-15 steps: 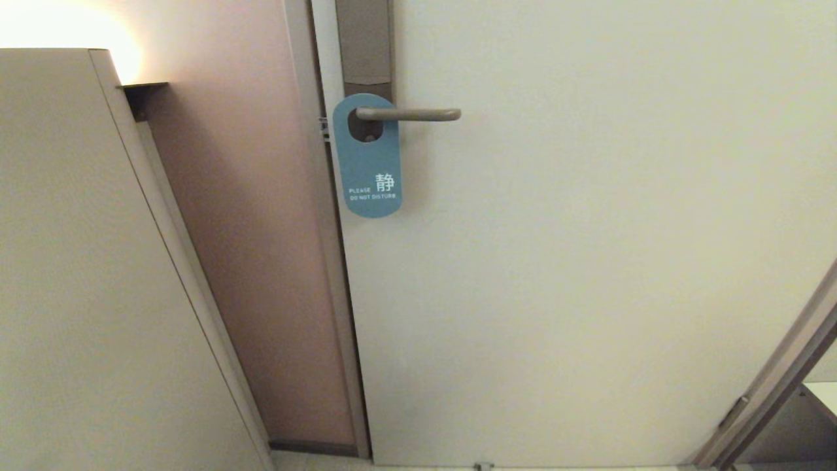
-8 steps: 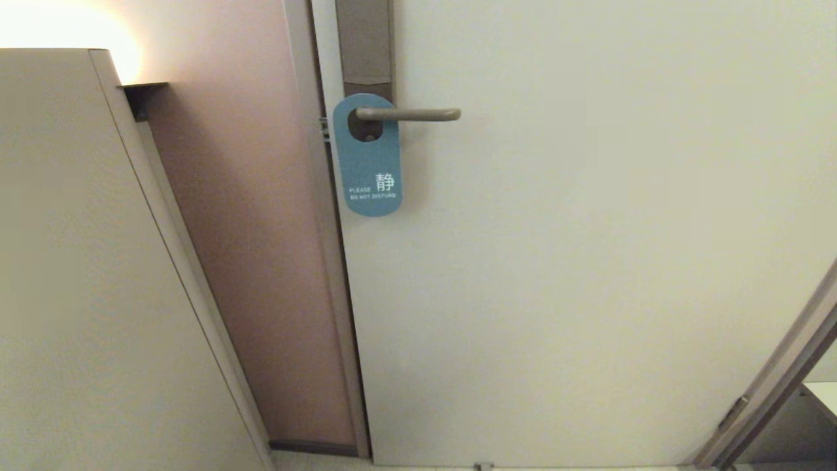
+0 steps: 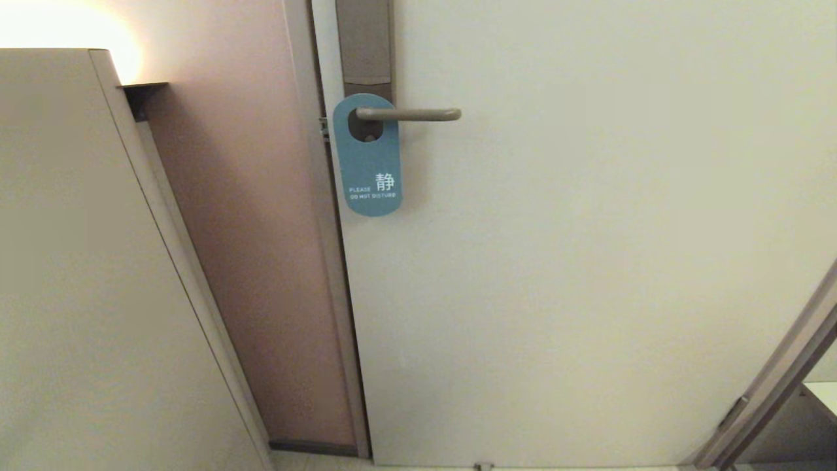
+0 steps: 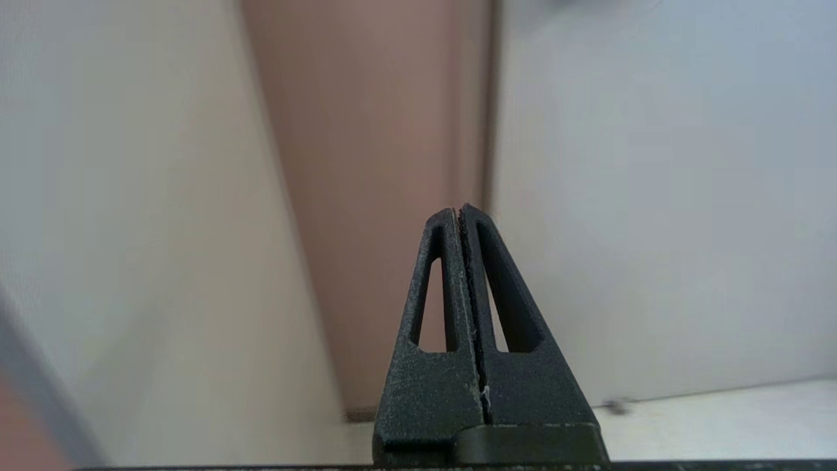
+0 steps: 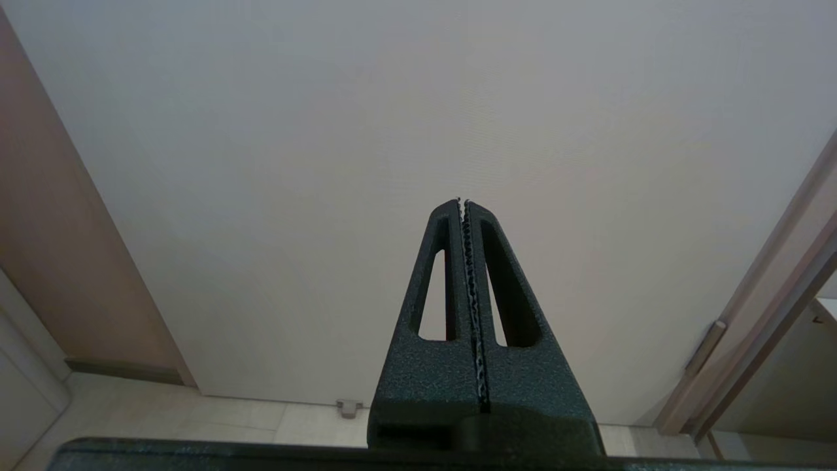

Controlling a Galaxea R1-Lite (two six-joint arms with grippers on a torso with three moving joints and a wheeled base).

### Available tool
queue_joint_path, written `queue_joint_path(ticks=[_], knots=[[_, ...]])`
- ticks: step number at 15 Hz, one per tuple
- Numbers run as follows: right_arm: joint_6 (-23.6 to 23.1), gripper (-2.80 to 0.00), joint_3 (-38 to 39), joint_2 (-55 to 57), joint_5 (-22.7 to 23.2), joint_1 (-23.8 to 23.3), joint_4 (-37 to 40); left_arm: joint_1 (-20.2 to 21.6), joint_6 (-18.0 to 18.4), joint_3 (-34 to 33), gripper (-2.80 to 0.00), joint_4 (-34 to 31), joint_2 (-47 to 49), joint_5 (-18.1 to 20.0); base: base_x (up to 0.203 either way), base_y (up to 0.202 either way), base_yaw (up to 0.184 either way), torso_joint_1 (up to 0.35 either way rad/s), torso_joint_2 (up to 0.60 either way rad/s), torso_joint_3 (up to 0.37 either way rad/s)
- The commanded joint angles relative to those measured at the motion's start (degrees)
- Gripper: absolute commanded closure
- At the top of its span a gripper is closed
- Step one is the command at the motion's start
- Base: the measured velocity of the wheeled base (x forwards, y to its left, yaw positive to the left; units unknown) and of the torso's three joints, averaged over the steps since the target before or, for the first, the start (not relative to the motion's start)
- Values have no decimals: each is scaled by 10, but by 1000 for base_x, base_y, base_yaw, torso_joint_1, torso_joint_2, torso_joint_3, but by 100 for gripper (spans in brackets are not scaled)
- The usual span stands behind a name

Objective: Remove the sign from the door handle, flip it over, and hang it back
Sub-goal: Take down the sign

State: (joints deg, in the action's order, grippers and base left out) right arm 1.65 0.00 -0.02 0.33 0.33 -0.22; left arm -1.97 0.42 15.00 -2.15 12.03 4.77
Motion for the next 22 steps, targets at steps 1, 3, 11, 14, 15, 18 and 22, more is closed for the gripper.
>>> queue_joint_path(ticks=[1, 3, 11, 14, 15, 18, 22], knots=[[0, 0, 0, 0, 0, 0, 0, -23, -11, 50, 0, 0, 92, 0, 0, 0, 0, 0, 0, 0], [0, 0, 0, 0, 0, 0, 0, -52, -42, 117, 0, 1, 176, 1, 0, 0, 0, 0, 0, 0], [0, 0, 0, 0, 0, 0, 0, -74, -75, 346, 0, 4, 458, 33, 0, 0, 0, 0, 0, 0], [0, 0, 0, 0, 0, 0, 0, -71, -75, 358, 0, 18, 499, 73, 0, 0, 0, 0, 0, 0], [0, 0, 0, 0, 0, 0, 0, -70, -75, 358, 0, 25, 513, 77, 0, 0, 0, 0, 0, 0], [0, 0, 0, 0, 0, 0, 0, -68, -74, 358, 0, 39, 546, 117, 0, 0, 0, 0, 0, 0], [0, 0, 0, 0, 0, 0, 0, -55, -69, 357, 0, 74, 601, 189, 0, 0, 0, 0, 0, 0]])
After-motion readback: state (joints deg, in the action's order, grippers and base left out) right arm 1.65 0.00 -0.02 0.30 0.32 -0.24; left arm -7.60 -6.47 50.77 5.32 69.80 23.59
